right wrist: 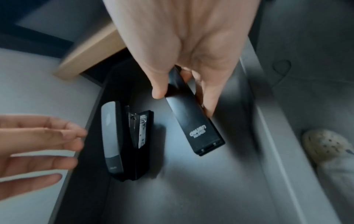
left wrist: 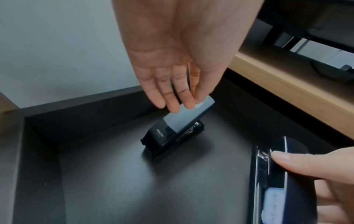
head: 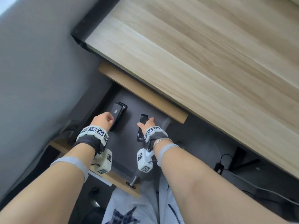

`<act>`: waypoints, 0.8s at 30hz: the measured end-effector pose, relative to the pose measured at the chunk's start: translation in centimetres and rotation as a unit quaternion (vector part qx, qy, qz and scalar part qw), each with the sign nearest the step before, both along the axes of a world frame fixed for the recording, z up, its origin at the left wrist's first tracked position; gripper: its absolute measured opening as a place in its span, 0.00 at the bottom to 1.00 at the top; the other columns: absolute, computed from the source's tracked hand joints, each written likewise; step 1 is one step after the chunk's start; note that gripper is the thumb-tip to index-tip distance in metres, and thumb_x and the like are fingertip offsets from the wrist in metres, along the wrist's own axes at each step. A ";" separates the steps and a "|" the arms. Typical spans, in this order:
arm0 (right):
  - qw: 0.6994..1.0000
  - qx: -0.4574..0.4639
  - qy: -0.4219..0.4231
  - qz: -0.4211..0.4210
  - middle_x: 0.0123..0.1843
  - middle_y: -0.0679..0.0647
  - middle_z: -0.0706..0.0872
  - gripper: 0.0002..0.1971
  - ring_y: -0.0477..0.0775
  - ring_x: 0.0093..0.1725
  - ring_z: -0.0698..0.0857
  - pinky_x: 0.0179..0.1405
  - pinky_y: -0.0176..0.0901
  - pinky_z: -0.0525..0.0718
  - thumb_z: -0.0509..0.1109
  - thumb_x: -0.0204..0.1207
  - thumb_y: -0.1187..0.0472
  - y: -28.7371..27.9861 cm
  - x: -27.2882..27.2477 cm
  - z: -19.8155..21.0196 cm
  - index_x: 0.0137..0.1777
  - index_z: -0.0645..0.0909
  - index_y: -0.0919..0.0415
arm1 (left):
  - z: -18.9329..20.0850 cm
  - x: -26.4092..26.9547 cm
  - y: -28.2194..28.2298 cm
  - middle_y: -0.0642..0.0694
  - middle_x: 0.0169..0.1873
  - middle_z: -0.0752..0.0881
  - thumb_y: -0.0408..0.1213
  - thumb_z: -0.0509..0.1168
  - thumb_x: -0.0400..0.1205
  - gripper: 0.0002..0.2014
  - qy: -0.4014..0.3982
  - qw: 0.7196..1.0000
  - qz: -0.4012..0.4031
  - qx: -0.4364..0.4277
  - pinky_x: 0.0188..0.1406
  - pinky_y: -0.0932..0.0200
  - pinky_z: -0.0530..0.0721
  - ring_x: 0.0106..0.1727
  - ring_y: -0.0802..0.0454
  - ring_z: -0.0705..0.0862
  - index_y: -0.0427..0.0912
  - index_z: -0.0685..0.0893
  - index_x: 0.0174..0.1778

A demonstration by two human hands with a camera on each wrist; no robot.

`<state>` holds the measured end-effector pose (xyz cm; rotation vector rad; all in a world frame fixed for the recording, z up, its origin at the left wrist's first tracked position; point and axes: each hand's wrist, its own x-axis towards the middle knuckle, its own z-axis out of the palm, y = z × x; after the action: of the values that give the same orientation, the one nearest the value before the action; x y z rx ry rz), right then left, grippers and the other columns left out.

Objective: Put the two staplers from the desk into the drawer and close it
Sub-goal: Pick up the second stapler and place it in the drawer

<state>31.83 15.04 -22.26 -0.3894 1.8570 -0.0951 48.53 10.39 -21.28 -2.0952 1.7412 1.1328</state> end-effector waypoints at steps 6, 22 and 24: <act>0.998 0.032 0.007 -0.047 0.74 0.66 0.75 0.31 0.67 0.73 0.76 0.73 0.56 0.71 0.68 0.80 0.54 -0.8 0.5 -2.2 0.75 0.58 0.68 | -1.8 -0.1 -0.4 0.38 0.49 0.90 0.32 0.59 0.78 0.08 0.010 1.000 0.002 0.009 0.45 0.61 0.74 0.47 0.41 0.84 0.44 0.84 0.46; 0.998 0.060 0.034 0.015 0.75 0.63 0.75 0.29 0.63 0.73 0.77 0.69 0.52 0.76 0.66 0.81 0.53 -1.9 -0.2 -2.3 0.76 0.61 0.66 | -2.4 -0.2 -0.6 0.45 0.40 0.82 0.31 0.59 0.79 0.10 -0.002 1.000 -0.002 0.009 0.44 0.62 0.71 0.42 0.46 0.79 0.41 0.85 0.49; 0.996 0.054 0.055 0.041 0.73 0.63 0.77 0.27 0.63 0.72 0.78 0.63 0.50 0.78 0.63 0.82 0.52 -1.8 -0.8 -0.8 0.75 0.64 0.67 | -1.6 -0.2 -0.3 0.44 0.41 0.83 0.31 0.59 0.79 0.09 -0.001 1.000 0.005 0.012 0.44 0.62 0.72 0.42 0.46 0.79 0.43 0.84 0.47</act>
<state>31.03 13.24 -23.04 -0.4028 1.9423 0.0841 48.35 10.07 -22.87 -2.0935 1.7088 1.1481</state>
